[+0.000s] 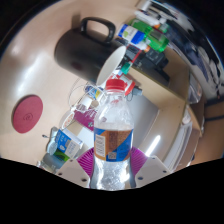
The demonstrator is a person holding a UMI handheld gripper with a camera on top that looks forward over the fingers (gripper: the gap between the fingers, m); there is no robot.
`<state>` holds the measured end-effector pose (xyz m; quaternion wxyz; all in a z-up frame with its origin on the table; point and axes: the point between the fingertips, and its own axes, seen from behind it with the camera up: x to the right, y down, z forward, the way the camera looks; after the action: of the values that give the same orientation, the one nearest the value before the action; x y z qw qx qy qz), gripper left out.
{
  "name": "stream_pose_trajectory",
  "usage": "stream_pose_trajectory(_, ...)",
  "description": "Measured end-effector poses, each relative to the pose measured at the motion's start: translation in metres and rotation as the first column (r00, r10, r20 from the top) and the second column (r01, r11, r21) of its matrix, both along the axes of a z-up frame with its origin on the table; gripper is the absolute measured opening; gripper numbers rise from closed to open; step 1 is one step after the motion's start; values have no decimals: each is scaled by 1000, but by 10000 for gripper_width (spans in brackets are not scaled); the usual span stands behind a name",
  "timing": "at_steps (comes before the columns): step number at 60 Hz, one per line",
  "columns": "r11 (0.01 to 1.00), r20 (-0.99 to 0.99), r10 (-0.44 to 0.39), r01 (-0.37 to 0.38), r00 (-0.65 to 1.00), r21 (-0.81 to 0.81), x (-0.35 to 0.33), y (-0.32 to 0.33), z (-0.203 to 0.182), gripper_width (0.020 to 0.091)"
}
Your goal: Pour water
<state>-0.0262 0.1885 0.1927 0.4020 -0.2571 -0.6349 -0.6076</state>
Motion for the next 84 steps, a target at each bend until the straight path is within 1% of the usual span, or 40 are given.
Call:
stream_pose_trajectory(4, 1000, 97, 3, -3, 995, 2, -8, 1, -5, 454)
stream_pose_trajectory(8, 1000, 144, -1, 2, 990, -4, -12, 1, -5, 453)
stream_pose_trajectory(21, 1000, 213, -1, -4, 977, 22, -28, 0, 5, 452)
stream_pose_trajectory(30, 1000, 220, 3, -5, 975, 9, -27, -1, 0, 455)
stream_pose_trajectory(35, 999, 121, 1, 3, 993, -33, -22, -1, -3, 455)
stream_pose_trajectory(38, 996, -15, -19, 17, 1000, -83, -16, -1, -2, 453)
stream_pose_trajectory(41, 989, -208, -41, 11, 977, -146, -11, 0, -3, 455)
stream_pose_trajectory(44, 978, -419, -71, -21, 905, -210, -8, 0, -5, 456)
stream_pose_trajectory(46, 971, -553, -83, -58, 829, -233, -5, -3, -3, 457)
stream_pose_trajectory(47, 970, -626, -77, -86, 776, -227, -3, -2, -4, 457)
stream_pose_trajectory(48, 965, -678, -99, -96, 729, -244, -3, -2, 1, 459)
stream_pose_trajectory(51, 954, -827, -143, -147, 543, -262, 0, -2, 0, 458)
stream_pose_trajectory(54, 932, -920, -207, -220, 333, -289, -1, -3, -8, 457)
stream_pose_trajectory(57, 910, -954, -277, -287, 118, -300, -2, -5, -17, 458)
stream_pose_trajectory(59, 903, -956, -293, -337, -27, -267, 2, -9, -29, 458)
stream_pose_trajectory(60, 888, -941, -331, -358, -67, -287, 6, -9, -23, 457)
stream_pose_trajectory(63, 867, -896, -391, -410, -212, -282, 6, -11, -35, 457)
stream_pose_trajectory(66, 840, -843, -450, -459, -296, -288, 6, -12, -46, 458)
stream_pose_trajectory(67, 846, -831, -438, -470, -343, -252, 3, -13, -63, 457)
stream_pose_trajectory(68, 833, -821, -462, -481, -335, -272, 9, -11, -54, 457)
stream_pose_trajectory(69, 833, -810, -462, -490, -361, -257, 8, -10, -62, 458)
stream_pose_trajectory(73, 825, -777, -481, -510, -407, -243, 11, -8, -73, 456)
stream_pose_trajectory(81, 813, -778, -496, -521, -386, -260, 15, -8, -98, 455)
stream_pose_trajectory(84, 814, -791, -476, -533, -384, -231, 13, -11, -96, 457)
